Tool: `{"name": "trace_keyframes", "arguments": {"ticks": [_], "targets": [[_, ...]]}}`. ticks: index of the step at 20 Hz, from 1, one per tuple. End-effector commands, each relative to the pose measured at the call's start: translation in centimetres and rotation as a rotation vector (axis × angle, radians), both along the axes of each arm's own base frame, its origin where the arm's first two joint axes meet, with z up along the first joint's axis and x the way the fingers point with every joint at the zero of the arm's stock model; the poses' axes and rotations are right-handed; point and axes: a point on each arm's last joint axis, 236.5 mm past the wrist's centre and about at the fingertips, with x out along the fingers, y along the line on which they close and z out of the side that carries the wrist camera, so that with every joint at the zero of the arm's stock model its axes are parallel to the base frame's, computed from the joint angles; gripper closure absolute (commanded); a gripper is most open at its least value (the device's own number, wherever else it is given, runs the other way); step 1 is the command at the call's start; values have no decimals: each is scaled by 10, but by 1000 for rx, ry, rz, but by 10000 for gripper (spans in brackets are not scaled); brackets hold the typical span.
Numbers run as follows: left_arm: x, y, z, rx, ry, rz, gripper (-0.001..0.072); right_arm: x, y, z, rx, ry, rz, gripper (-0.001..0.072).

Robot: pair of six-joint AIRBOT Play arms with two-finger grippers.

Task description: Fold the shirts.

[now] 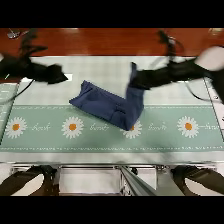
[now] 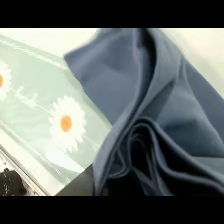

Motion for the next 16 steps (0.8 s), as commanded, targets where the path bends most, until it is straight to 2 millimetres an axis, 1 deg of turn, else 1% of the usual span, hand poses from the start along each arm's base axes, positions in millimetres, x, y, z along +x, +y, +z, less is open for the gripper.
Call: {"name": "trace_keyframes", "arguments": {"ticks": [1,2,3,5,6,7,8,9,10,11,12,13,14,15,16], "targets": [[-65,22,-25,-7,-54,94,688,36,92,-34,6,21,115,679],[-79,22,-37,-13,-36,105,687,45,114,-47,8,38,134,680],[-92,22,-49,-23,-13,124,687,52,132,-59,10,53,147,680],[-106,22,-68,-38,28,150,688,62,163,-84,18,87,155,680],[-109,21,-74,-40,41,152,687,67,174,-96,28,99,153,680],[-109,21,-78,-42,47,157,688,72,181,-105,57,124,128,679],[-107,23,-82,-42,46,166,687,74,188,-111,91,164,105,625],[-103,24,-83,-43,35,180,687,72,191,-115,118,201,97,360],[-98,26,-83,-43,23,192,687,67,192,-114,127,219,118,76],[-93,28,-82,-44,8,205,688,64,186,-109,128,209,157,84],[-88,29,-81,-45,-4,216,687,64,174,-100,121,208,172,84],[-85,31,-81,-45,-13,225,688,68,153,-84,120,214,176,84],[-83,31,-80,-45,-18,230,687,71,127,-66,114,217,179,85],[-82,32,-80,-45,-21,232,688,72,93,-44,102,222,186,85],[-82,32,-80,-45,-21,232,688,69,55,-23,64,210,196,85]]}}
